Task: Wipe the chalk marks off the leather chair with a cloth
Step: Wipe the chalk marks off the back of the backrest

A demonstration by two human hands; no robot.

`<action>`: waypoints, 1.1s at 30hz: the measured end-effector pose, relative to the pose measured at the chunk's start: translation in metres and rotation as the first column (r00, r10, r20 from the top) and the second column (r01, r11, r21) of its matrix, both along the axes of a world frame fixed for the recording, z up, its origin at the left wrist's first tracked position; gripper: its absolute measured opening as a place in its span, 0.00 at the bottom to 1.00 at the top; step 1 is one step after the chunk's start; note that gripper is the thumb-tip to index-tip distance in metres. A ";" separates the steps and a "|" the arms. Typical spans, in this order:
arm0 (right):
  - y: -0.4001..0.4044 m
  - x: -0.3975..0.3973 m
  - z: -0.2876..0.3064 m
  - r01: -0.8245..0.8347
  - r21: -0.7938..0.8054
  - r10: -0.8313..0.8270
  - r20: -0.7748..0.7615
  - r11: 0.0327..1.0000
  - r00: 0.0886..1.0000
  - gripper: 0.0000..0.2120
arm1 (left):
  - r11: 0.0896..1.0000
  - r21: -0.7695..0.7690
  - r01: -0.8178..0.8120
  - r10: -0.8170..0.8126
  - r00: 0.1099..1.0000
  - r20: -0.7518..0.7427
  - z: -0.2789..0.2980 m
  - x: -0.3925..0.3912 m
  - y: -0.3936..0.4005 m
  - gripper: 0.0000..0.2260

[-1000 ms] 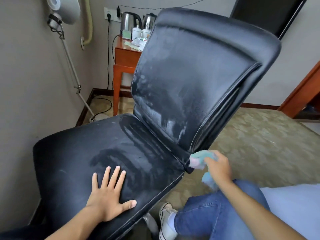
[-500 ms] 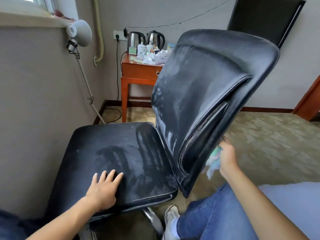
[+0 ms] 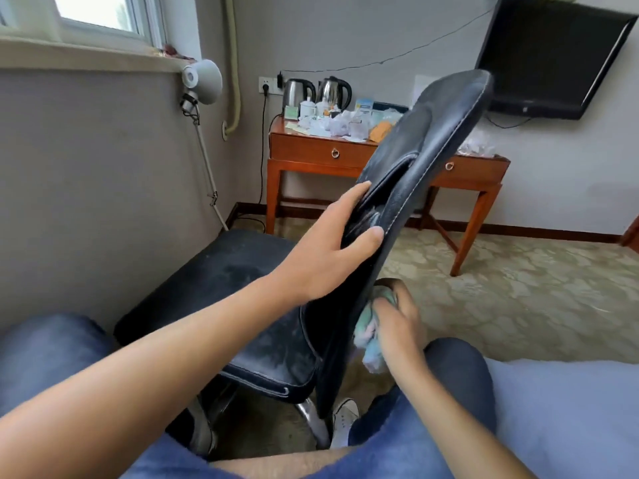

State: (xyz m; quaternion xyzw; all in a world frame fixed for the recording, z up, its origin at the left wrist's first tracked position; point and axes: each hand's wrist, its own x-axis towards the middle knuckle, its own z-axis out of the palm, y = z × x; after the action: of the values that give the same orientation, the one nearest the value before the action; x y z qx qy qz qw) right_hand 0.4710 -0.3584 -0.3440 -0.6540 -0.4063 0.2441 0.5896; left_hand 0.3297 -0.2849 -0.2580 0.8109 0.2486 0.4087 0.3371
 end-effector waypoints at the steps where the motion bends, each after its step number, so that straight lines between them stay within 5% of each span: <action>1: -0.003 -0.004 -0.001 -0.023 0.015 0.022 0.022 1.000 1.000 0.09 | 0.999 0.035 -0.015 0.014 1.000 0.013 0.004 -0.003 -0.005 0.33; 4: -0.010 -0.016 -0.002 -0.096 -0.026 0.098 0.111 0.995 0.989 0.06 | 0.995 0.083 -0.047 0.041 0.996 0.078 0.018 -0.011 -0.024 0.35; 8: -0.015 -0.036 -0.002 -0.163 -0.030 0.166 0.217 0.986 0.962 0.05 | 0.982 0.117 -0.146 0.124 0.976 0.178 0.031 -0.022 -0.034 0.25; 13: -0.015 -0.053 0.005 -0.196 -0.010 0.193 0.231 0.980 0.954 0.08 | 0.977 0.161 -0.141 0.124 0.986 0.107 0.032 -0.054 -0.019 0.24; 18: -0.015 -0.062 0.030 -0.016 0.267 -0.025 0.148 0.964 0.989 0.23 | 0.971 0.197 -0.132 0.109 0.986 0.123 0.033 -0.071 -0.011 0.22; 24: -0.005 -0.068 0.083 0.125 0.650 -0.293 0.157 0.749 0.943 0.18 | 0.969 0.168 -0.180 0.155 0.976 0.156 0.039 -0.080 -0.004 0.18; 28: 0.017 -0.085 0.109 0.139 0.703 -0.331 0.143 0.698 0.933 0.15 | 0.966 0.155 -0.207 0.183 0.970 0.158 0.041 -0.081 0.001 0.28; 33: 0.032 -0.095 0.110 0.093 0.667 -0.322 0.228 0.739 0.919 0.17 | 0.958 0.130 -0.255 0.240 0.964 0.119 0.041 -0.091 0.016 0.24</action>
State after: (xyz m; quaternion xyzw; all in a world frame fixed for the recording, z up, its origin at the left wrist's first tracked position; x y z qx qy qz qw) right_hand 0.3759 -0.3260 -0.2340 -0.4847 -0.4807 -0.0910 0.7251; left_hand 0.2384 -0.2694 -0.2166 0.7738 0.3003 0.5054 0.2360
